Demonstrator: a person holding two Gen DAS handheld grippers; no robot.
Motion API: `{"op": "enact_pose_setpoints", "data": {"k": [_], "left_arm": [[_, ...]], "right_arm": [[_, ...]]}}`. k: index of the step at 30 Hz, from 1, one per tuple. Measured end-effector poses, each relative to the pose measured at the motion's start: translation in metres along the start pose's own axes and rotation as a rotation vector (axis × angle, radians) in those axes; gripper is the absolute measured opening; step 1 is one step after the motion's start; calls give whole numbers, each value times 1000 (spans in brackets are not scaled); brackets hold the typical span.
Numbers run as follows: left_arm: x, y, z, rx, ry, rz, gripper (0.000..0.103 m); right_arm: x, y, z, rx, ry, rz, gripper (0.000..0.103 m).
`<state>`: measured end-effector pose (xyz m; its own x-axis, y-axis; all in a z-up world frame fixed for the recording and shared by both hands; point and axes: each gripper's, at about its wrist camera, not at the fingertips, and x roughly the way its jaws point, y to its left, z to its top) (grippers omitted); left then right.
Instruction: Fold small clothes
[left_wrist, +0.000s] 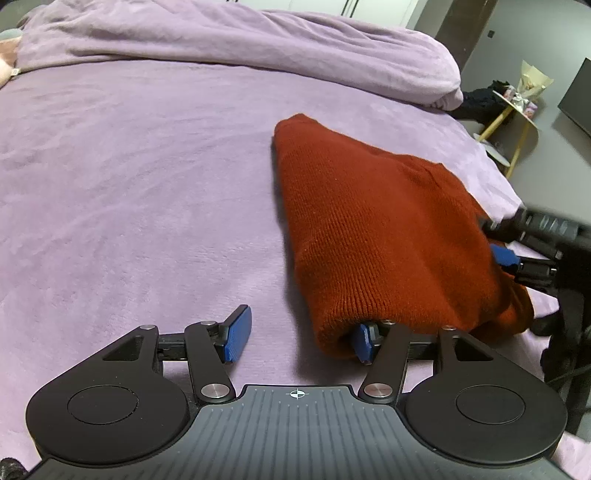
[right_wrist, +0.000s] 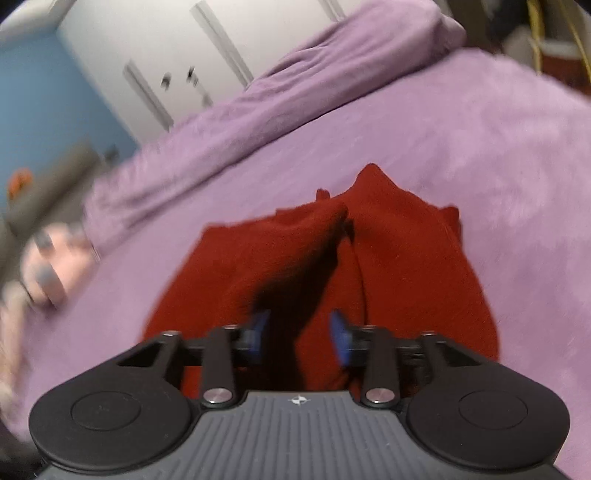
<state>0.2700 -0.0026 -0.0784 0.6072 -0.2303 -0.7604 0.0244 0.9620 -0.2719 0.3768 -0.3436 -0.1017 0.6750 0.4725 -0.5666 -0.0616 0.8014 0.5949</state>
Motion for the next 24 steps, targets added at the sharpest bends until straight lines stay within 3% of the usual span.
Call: {"op": "enact_pose_setpoints", "data": {"k": [3, 5, 8, 11, 15, 21, 24], "left_arm": [[3, -2, 2, -1, 2, -1, 62], [4, -3, 1, 11, -3, 6, 62], [5, -5, -1, 15, -6, 15, 62], [3, -2, -1, 12, -5, 9, 62], [2, 2, -2, 17, -2, 1, 63], [5, -1, -2, 6, -2, 11, 64], [4, -2, -2, 6, 2, 14, 64]], "right_arm": [[1, -25, 7, 183, -12, 64, 52], [5, -34, 6, 240, -2, 90, 53], [15, -29, 7, 242, 29, 120, 59], [5, -24, 12, 206, -12, 96, 60], [-10, -30, 11, 170, -47, 8, 62], [8, -37, 6, 250, 28, 139, 63], [27, -24, 9, 225, 52, 148, 64]]}}
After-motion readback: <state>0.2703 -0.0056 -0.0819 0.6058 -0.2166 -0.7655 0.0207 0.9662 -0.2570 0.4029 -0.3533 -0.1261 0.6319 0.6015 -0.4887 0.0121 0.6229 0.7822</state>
